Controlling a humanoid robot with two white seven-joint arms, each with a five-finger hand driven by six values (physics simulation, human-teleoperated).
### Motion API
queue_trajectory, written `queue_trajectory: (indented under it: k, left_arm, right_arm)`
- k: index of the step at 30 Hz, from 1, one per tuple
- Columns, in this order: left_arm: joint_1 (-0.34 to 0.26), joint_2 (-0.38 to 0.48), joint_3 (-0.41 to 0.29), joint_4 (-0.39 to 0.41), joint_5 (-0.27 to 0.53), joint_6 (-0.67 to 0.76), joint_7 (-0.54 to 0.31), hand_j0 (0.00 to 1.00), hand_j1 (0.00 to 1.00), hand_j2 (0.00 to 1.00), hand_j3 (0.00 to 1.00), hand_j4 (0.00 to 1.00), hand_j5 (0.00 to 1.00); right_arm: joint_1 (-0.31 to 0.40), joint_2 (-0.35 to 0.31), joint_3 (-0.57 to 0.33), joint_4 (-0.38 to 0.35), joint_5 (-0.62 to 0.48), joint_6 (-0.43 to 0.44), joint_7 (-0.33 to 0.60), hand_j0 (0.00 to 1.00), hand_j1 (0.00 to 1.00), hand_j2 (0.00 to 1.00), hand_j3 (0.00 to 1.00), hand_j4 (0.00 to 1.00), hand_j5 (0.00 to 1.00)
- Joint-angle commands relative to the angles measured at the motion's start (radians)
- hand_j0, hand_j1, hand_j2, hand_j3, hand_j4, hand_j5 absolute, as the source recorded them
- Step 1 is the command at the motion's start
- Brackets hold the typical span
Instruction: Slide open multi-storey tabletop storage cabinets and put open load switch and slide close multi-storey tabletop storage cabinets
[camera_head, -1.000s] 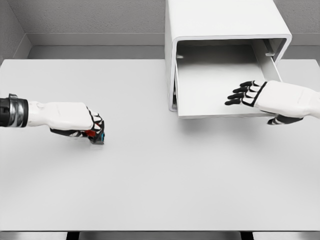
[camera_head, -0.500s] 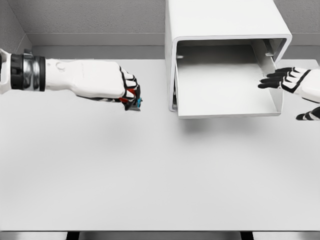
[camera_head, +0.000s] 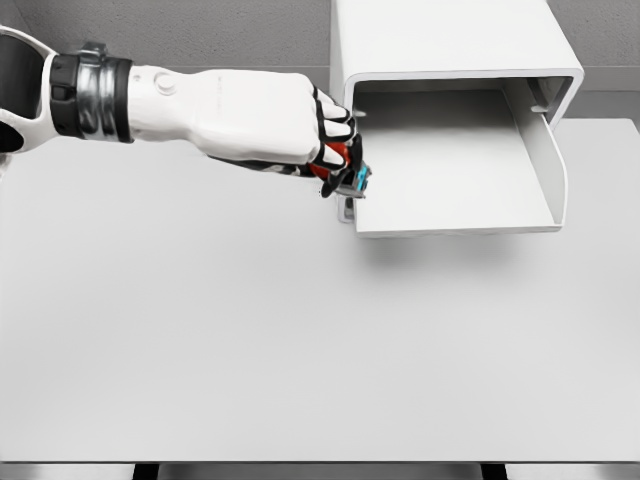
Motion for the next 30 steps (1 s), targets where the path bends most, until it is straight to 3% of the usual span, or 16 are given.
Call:
queue_trajectory:
  k: [1,4,6,11,12,14,16,23,26,28,29,30]
  left_arm:
    - [0.002,-0.086,0.024,0.025,-0.003,0.005,0.002,0.38,0.38,0.38,0.38,0.38,0.38]
    - [0.0,-0.201,0.029,0.056,-0.029,0.005,0.002,0.38,0.38,0.38,0.38,0.38,0.38]
    - [-0.002,-0.286,0.041,0.112,-0.07,0.005,0.002,0.38,0.38,0.38,0.38,0.38,0.38]
    - [-0.017,-0.43,0.035,0.252,-0.257,0.005,0.002,0.38,0.38,0.38,0.38,0.38,0.38]
    - [-0.02,-0.447,0.035,0.267,-0.296,0.005,0.002,0.38,0.38,0.38,0.38,0.38,0.38]
    - [-0.031,-0.485,0.032,0.343,-0.375,0.005,0.002,0.38,0.38,0.38,0.38,0.38,0.38]
    - [-0.032,-0.488,0.031,0.349,-0.421,0.005,0.002,0.38,0.38,0.38,0.38,0.38,0.38]
    - [-0.02,-0.526,0.028,0.485,-0.517,0.005,0.002,0.39,0.39,0.39,0.39,0.39,0.39]
    - [-0.02,-0.53,0.014,0.514,-0.517,0.005,0.002,0.48,0.48,0.48,0.48,0.48,0.48]
    - [-0.02,-0.531,0.015,0.514,-0.511,0.005,0.002,0.63,0.63,0.63,0.63,0.63,0.63]
    - [-0.02,-0.534,0.015,0.514,-0.506,0.005,0.002,0.8,0.8,0.8,0.8,0.8,0.8]
    - [-0.018,-0.539,0.015,0.514,-0.506,0.005,0.002,0.88,0.88,0.88,0.88,0.88,0.88]
  right_arm:
    - [0.008,0.017,-0.059,0.0,-0.01,0.004,-0.001,0.53,0.53,0.53,0.53,0.53,0.53]
    - [0.114,0.023,-0.027,-0.002,-0.01,0.004,-0.001,0.53,0.53,0.53,0.53,0.53,0.53]
    - [0.115,0.014,0.076,-0.002,-0.008,0.004,-0.001,0.53,0.53,0.53,0.53,0.53,0.53]
    - [0.097,-0.048,0.207,-0.003,0.006,0.004,-0.001,0.53,0.53,0.53,0.53,0.53,0.53]
    - [0.078,-0.058,0.236,-0.003,0.007,0.004,-0.001,0.53,0.53,0.53,0.53,0.53,0.53]
    - [-0.038,-0.081,0.374,-0.003,0.009,0.004,-0.001,0.53,0.53,0.53,0.53,0.53,0.53]
    - [-0.124,-0.083,0.466,-0.003,0.019,0.004,-0.001,0.53,0.53,0.53,0.53,0.53,0.53]
    - [-0.21,-0.091,0.567,-0.003,0.023,0.004,-0.001,0.54,0.54,0.54,0.54,0.54,0.54]
    - [-0.255,-0.091,0.598,-0.003,0.023,0.004,-0.001,0.52,0.52,0.52,0.52,0.52,0.52]
    - [-0.256,-0.091,0.599,-0.003,0.023,0.004,-0.001,0.47,0.47,0.47,0.47,0.47,0.47]
    - [-0.261,-0.091,0.599,-0.003,0.023,0.004,-0.001,0.47,0.47,0.47,0.47,0.47,0.47]
    - [-0.262,-0.091,0.599,-0.003,0.023,0.004,-0.001,0.47,0.47,0.47,0.47,0.47,0.47]
